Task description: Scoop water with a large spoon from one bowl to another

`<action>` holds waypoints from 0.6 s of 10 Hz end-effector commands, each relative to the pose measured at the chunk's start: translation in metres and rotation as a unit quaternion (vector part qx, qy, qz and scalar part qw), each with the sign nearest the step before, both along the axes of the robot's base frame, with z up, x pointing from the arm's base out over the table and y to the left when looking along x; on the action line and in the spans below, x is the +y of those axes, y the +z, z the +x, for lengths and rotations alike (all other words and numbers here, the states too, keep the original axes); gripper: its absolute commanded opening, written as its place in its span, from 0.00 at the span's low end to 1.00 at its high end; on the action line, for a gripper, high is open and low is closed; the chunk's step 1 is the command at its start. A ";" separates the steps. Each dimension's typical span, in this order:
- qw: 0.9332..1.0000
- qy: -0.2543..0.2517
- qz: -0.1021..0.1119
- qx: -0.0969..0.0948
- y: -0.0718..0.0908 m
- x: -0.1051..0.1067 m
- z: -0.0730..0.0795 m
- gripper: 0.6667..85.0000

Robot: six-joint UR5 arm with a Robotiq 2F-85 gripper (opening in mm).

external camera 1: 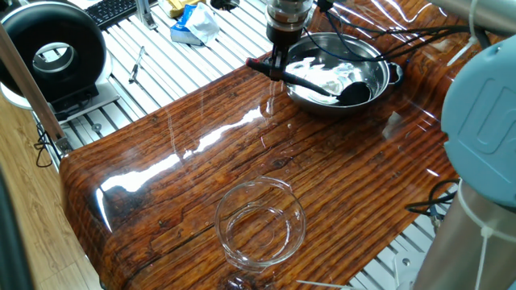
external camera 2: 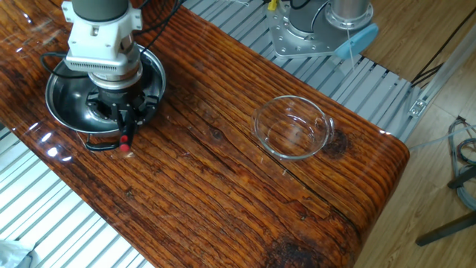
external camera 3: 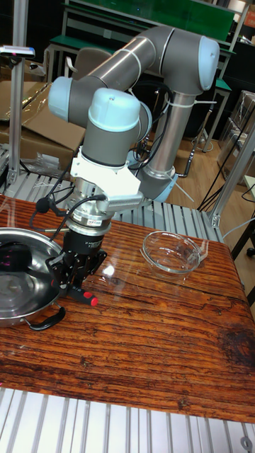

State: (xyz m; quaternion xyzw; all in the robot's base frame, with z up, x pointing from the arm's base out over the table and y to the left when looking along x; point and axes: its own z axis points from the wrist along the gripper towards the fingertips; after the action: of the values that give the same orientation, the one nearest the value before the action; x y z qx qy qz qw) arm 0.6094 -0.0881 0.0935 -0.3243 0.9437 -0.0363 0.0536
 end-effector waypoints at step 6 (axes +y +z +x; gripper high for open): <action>1.000 -0.016 -0.006 -0.008 0.004 -0.002 0.001 0.00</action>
State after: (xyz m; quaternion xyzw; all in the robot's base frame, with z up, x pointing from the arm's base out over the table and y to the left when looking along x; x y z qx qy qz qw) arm 0.6104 -0.0906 0.0947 -0.3190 0.9451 -0.0434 0.0554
